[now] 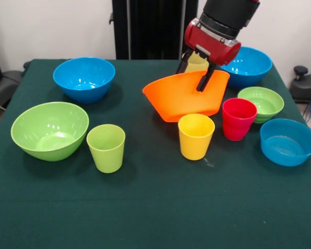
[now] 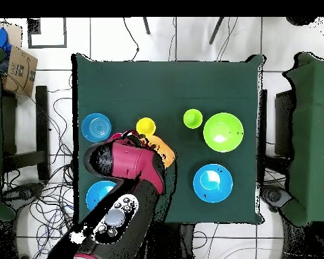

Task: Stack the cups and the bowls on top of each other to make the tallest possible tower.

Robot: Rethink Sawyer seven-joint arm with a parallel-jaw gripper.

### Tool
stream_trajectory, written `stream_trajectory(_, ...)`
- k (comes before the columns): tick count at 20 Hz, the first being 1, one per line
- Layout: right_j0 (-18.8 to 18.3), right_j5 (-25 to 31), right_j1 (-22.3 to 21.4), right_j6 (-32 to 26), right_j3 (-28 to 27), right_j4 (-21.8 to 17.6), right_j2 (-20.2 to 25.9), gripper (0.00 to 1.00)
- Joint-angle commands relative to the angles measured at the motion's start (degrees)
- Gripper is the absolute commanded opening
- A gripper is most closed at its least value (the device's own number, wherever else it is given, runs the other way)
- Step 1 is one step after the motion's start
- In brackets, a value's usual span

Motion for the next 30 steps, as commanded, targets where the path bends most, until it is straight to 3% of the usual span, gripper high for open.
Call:
stream_trajectory(1,-1.12,-5.17,-0.2,10.67,3.88,3.17,9.13,1.0)
stream_trajectory(15,0.88,-6.08,-0.81,11.18,4.43,6.42,7.2,1.0)
stream_trajectory(20,3.37,-7.42,1.03,11.71,4.15,6.7,4.0,1.0)
stream_trajectory(21,4.1,-7.74,1.66,11.85,3.9,6.63,3.09,0.0)
stream_trajectory(24,5.22,-10.24,2.93,14.05,4.28,8.36,2.77,0.0)
stream_trajectory(30,4.39,-11.76,2.31,13.1,4.8,9.43,4.52,0.0)
